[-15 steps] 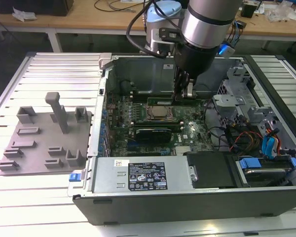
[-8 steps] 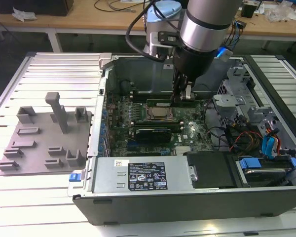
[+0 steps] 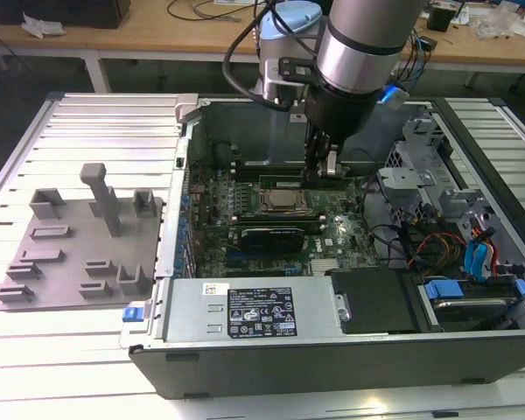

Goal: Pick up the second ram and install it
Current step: 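Insert the second ram into the second slot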

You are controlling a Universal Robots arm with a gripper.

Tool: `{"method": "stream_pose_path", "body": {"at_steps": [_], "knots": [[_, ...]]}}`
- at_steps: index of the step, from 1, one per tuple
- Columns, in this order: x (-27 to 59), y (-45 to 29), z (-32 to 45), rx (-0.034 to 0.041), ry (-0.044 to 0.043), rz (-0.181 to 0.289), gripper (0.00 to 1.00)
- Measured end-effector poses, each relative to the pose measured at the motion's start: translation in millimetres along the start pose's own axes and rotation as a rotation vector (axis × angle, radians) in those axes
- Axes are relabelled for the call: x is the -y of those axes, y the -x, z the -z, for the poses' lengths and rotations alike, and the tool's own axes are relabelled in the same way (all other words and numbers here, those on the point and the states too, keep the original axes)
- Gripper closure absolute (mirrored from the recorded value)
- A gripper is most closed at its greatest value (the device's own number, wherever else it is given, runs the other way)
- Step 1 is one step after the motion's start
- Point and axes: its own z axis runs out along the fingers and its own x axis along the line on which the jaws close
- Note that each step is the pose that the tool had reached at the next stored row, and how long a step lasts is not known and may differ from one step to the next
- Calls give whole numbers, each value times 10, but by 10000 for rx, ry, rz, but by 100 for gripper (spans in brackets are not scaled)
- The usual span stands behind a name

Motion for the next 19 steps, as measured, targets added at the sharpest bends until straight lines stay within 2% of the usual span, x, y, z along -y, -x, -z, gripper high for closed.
{"method": "stream_pose_path", "body": {"at_steps": [1,2,3,4,8,12,19], "knots": [[-2,0,-2,93,5,7,89],[-6,-1,-2,334,19,29,89],[-13,-2,-5,475,26,40,89],[-18,-4,-9,507,27,43,89],[-37,-11,-71,508,28,43,89],[-63,-15,-94,462,25,40,89],[-110,-26,-184,462,25,39,89]]}}
